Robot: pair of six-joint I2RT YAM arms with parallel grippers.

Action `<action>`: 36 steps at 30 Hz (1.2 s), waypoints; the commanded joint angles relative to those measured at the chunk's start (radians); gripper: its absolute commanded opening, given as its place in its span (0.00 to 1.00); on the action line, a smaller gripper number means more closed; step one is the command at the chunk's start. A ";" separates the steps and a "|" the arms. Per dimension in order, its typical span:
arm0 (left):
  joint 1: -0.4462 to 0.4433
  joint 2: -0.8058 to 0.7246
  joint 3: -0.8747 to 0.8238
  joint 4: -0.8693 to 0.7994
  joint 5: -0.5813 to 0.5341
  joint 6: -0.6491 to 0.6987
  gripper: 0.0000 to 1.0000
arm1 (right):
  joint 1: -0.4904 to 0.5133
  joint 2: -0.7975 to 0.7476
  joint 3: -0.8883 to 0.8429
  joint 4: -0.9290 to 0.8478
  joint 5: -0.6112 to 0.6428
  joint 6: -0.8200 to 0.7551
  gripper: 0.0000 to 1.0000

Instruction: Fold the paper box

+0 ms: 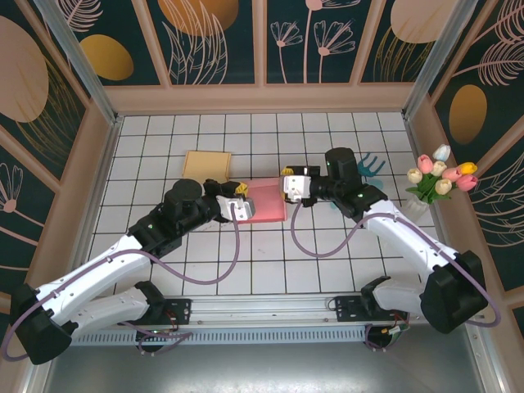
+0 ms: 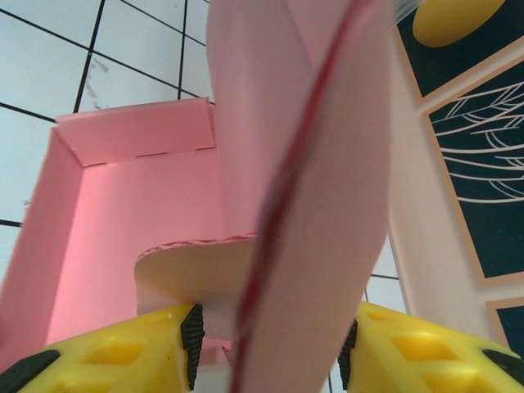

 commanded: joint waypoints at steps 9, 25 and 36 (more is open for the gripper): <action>-0.031 0.011 0.022 -0.060 0.149 0.006 0.00 | 0.065 0.023 0.078 -0.021 -0.125 -0.015 0.38; -0.049 0.003 0.016 -0.058 0.209 0.022 0.00 | 0.094 0.033 0.067 -0.039 -0.162 -0.028 0.22; -0.050 -0.019 -0.047 0.162 0.093 -0.066 0.02 | 0.067 0.020 0.021 0.005 -0.177 0.029 0.00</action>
